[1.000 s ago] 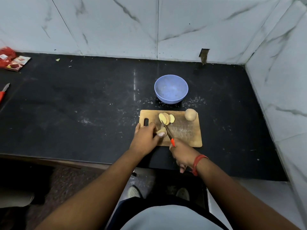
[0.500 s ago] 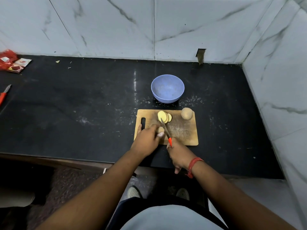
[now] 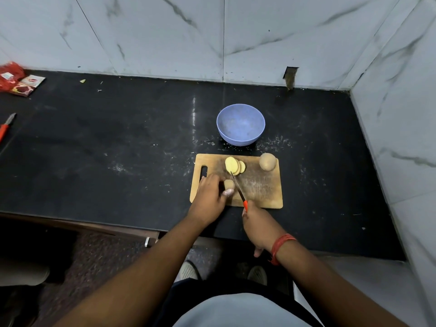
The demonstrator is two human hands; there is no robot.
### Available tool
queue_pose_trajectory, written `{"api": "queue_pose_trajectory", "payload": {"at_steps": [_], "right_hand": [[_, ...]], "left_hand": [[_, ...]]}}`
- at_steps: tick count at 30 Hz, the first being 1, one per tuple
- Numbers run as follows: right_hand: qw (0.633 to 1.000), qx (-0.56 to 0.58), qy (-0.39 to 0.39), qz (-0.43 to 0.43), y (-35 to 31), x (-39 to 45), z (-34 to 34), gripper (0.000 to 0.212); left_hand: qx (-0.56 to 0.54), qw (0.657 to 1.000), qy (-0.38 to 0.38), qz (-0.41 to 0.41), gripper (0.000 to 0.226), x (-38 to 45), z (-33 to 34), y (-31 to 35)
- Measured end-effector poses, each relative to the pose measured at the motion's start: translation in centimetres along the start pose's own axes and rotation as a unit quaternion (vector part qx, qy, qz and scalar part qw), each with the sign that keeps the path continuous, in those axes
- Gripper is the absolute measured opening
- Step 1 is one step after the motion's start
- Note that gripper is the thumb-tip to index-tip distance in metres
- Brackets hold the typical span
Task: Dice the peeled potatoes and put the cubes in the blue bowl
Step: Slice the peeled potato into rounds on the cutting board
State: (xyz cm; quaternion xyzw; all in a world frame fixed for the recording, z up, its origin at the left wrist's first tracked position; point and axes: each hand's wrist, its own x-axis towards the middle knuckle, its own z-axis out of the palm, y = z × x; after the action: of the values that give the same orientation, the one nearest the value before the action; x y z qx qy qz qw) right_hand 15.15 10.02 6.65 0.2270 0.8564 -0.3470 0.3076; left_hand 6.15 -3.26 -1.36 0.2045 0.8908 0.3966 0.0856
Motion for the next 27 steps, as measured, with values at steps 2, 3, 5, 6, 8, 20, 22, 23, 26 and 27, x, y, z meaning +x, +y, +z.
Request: {"api": "queue_pose_trajectory", "payload": {"at_steps": [2,3,5,6,8,20,22,23,26,27], "right_hand": [[0.999,-0.032,0.000,-0.013,0.0,0.3,0.2,0.029],[0.999,-0.035,0.000,-0.010,-0.2,0.4,0.3,0.031],[0.998,-0.060,0.013,-0.015,-0.2,0.7,0.5,0.032],[0.997,-0.070,0.024,-0.036,-0.1,0.9,0.7,0.033],[0.996,-0.074,0.034,-0.040,-0.3,0.8,0.8,0.035],[0.926,-0.362,-0.062,-0.089,-2.4,1.1,0.3,0.047],[0.916,-0.382,-0.062,-0.103,-2.5,1.5,0.1,0.040],[0.873,-0.467,-0.065,-0.124,-2.5,1.8,0.2,0.037],[0.697,-0.653,-0.086,-0.283,-3.0,1.9,-1.2,0.038],[0.648,-0.708,-0.137,-0.245,-2.9,1.2,-1.1,0.045]], "left_hand": [[-0.008,1.000,0.003,-0.003,0.029,-0.1,0.1,-0.2],[-0.008,1.000,0.007,-0.003,0.029,-0.2,0.1,-0.2],[-0.008,1.000,0.013,0.000,0.028,-0.2,0.2,-0.3],[-0.007,1.000,0.012,0.001,0.028,-0.2,0.2,-0.3],[-0.003,1.000,0.010,0.004,0.026,-0.1,0.3,-0.4],[-0.014,1.000,0.023,0.005,0.024,0.2,0.8,-1.1],[-0.013,1.000,0.026,0.004,0.024,0.3,0.9,-1.0],[-0.013,1.000,0.027,0.002,0.023,0.3,0.9,-1.0],[-0.021,0.999,0.026,-0.002,0.023,0.4,1.1,-0.9],[-0.026,0.999,0.024,-0.004,0.023,0.3,1.1,-0.9]]}}
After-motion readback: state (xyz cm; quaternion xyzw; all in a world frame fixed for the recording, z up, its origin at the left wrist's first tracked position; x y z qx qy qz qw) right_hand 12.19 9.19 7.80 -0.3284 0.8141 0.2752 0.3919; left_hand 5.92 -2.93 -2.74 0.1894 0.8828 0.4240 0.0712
